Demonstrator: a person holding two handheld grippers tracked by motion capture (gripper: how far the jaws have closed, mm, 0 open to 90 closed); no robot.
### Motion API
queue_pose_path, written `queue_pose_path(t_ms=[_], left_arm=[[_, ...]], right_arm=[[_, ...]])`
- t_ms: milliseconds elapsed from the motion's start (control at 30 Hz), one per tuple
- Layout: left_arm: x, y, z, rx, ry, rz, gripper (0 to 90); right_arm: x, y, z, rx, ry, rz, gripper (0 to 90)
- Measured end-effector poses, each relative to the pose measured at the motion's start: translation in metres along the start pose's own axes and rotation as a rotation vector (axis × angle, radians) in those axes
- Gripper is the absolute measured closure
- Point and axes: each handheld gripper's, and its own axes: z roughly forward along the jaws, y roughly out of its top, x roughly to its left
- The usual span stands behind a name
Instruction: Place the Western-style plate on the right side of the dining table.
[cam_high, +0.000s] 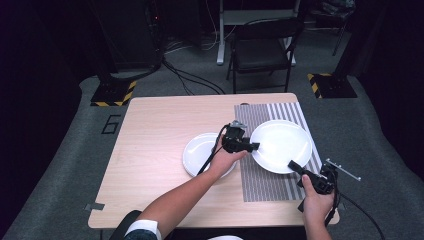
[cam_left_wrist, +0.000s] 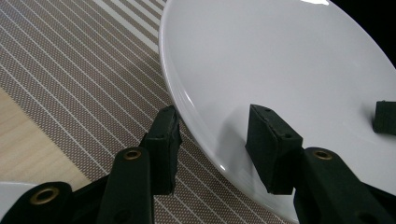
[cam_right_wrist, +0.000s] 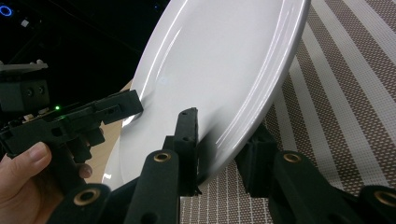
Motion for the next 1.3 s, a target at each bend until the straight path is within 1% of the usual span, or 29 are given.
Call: queue_pose_path(t_ms=[100, 267, 333, 367, 467, 500, 700, 767, 800, 867, 900, 933, 1000, 1100, 1233, 1300], left_arm=[[0.0, 0.0, 0.002, 0.002, -0.002, 0.005, 54.8], [-0.002, -0.001, 0.004, 0.005, -0.004, -0.001, 54.7], [-0.001, -0.001, 0.004, 0.007, -0.005, 0.003, 54.7], [-0.001, -0.001, 0.005, 0.008, -0.007, -0.003, 54.8], [0.001, -0.002, 0.006, 0.013, -0.005, 0.0, 54.8], [0.001, -0.002, 0.006, 0.014, -0.006, -0.004, 54.8], [0.003, -0.004, 0.01, 0.022, 0.0, -0.008, 54.7], [0.004, -0.005, 0.011, 0.022, 0.003, -0.007, 54.7], [0.004, -0.005, 0.011, 0.021, 0.003, -0.004, 54.7], [0.005, -0.005, 0.012, 0.019, 0.004, -0.011, 54.8], [0.007, -0.005, 0.013, 0.021, 0.006, -0.006, 54.8], [0.007, -0.005, 0.013, 0.019, 0.009, -0.013, 54.8], [0.009, -0.005, 0.015, 0.019, 0.017, -0.009, 54.8], [0.012, -0.006, 0.019, 0.023, 0.023, -0.023, 54.8], [0.017, -0.007, 0.023, 0.031, 0.034, -0.024, 54.8], [0.019, -0.008, 0.025, 0.035, 0.034, -0.027, 54.7]], right_arm=[[-0.001, 0.0, -0.001, -0.002, -0.004, -0.001, 71.2], [-0.003, -0.001, -0.002, -0.003, -0.007, 0.004, 71.2], [-0.003, -0.001, -0.002, -0.004, -0.008, 0.003, 71.2], [-0.003, -0.001, -0.002, -0.005, -0.007, -0.002, 71.2], [-0.005, -0.002, 0.0, -0.003, -0.007, -0.002, 71.1], [-0.005, -0.002, 0.0, 0.002, -0.008, 0.005, 71.1], [-0.008, -0.003, 0.003, 0.005, -0.017, 0.003, 71.1], [-0.009, -0.004, 0.004, 0.006, -0.015, 0.006, 71.1], [-0.009, -0.003, 0.004, 0.009, -0.014, 0.016, 71.1], [-0.011, -0.003, 0.006, 0.008, -0.01, 0.016, 71.0], [-0.012, -0.003, 0.007, 0.014, -0.009, 0.022, 71.0], [-0.013, -0.003, 0.009, 0.011, -0.003, 0.021, 70.9], [-0.014, -0.004, 0.011, 0.015, 0.0, 0.025, 70.9], [-0.015, -0.004, 0.015, 0.022, -0.003, 0.03, 70.9], [-0.019, -0.005, 0.022, 0.029, -0.005, 0.034, 70.9], [-0.02, -0.006, 0.024, 0.037, -0.01, 0.045, 70.9]])
